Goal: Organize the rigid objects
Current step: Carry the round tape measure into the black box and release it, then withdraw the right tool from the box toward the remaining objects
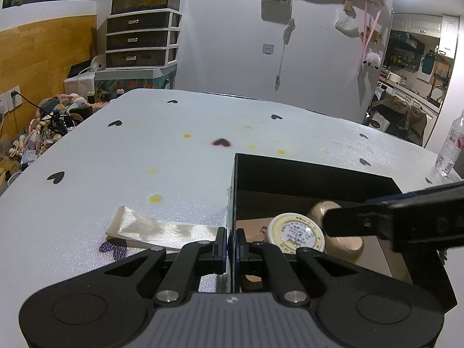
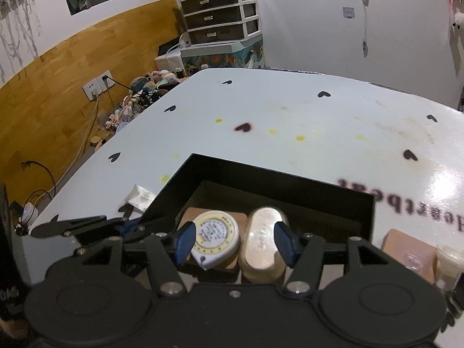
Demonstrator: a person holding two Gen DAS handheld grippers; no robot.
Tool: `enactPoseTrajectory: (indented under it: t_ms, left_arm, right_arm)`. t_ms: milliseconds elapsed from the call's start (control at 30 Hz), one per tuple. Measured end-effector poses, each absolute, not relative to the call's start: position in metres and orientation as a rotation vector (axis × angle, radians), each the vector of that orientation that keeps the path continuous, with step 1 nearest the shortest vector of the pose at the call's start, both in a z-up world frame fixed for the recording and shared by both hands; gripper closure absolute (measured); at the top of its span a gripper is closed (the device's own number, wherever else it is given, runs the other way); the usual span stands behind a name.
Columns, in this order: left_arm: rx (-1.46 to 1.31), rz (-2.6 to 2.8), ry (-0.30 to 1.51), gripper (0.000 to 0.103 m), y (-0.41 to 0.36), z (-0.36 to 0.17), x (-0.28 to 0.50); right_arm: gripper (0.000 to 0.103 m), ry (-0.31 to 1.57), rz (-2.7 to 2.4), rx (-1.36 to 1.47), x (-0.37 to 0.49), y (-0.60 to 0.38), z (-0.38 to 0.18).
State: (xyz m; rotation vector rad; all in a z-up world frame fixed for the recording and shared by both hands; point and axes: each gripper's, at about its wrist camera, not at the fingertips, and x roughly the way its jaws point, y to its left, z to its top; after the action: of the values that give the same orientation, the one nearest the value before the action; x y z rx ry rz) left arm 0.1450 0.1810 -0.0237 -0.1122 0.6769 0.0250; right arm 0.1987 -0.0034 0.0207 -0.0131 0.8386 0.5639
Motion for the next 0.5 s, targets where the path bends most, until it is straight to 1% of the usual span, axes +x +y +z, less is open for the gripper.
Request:
enactPoseTrajectory:
  t_ms: [233,300,367,500]
  left_arm:
    - [-0.111,0.026,0.677,0.098,0.181,-0.024,0.145]
    - [-0.109,0.027,0.678,0.098,0.182,-0.024,0.145]
    - [-0.106,0.029,0.679,0.098,0.182,-0.025,0.145]
    - [-0.104,0.034,0.681,0.098,0.181,-0.026,0.145]
  right_arm:
    - [0.037,0.826,0.551,-0.019,0.183,-0.02,0.024]
    - [0.033,0.814,0.548,-0.03,0.176,-0.025,0.026]
    - [0.025,0.795,0.547,-0.039,0.168,-0.03,0.028]
    - [0.017,0.766,0.554,-0.048,0.153,-0.041,0.032]
